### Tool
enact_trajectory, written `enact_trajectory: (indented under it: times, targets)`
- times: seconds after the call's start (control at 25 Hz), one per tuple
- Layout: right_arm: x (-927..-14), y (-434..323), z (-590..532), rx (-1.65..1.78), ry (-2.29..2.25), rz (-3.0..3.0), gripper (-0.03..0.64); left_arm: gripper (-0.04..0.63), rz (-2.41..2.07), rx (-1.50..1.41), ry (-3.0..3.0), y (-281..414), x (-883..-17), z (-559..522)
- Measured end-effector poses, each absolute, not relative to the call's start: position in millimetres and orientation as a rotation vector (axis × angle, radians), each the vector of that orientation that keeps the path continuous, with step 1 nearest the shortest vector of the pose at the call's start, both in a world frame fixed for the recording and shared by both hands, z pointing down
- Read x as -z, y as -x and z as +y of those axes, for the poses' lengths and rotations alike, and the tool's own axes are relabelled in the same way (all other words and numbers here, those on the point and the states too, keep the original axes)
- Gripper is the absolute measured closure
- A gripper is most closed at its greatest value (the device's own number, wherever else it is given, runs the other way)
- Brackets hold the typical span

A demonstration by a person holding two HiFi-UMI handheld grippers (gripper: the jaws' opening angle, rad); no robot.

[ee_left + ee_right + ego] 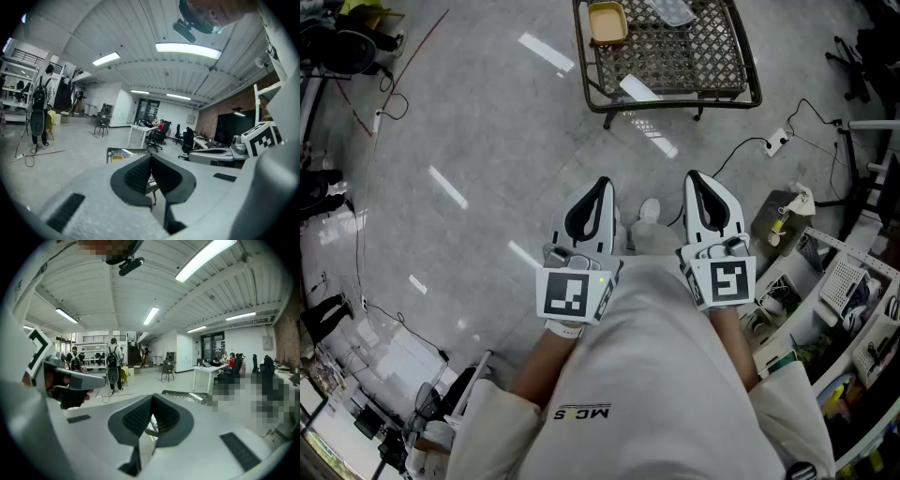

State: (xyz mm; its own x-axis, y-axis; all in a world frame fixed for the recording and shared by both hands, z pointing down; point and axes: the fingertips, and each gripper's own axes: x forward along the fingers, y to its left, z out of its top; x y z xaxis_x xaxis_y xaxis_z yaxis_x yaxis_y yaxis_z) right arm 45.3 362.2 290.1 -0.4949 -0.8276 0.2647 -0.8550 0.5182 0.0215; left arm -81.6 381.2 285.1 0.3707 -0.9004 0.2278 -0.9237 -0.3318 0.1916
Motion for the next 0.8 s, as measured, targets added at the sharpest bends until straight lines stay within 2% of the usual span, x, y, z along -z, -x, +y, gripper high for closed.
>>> enact_trajectory:
  times: [0.4, 0.8]
  targets:
    - [-286, -120, 380, -0.29, -1.539, -2.507, 0.6, 0.571, -1.628, -0.151, -2.377, 26, -266, 399]
    - [-282, -184, 360, -0.231, -1.539, -2.539, 0.6, 0.571, -1.678, -0.161, -2.338, -15, -260, 389]
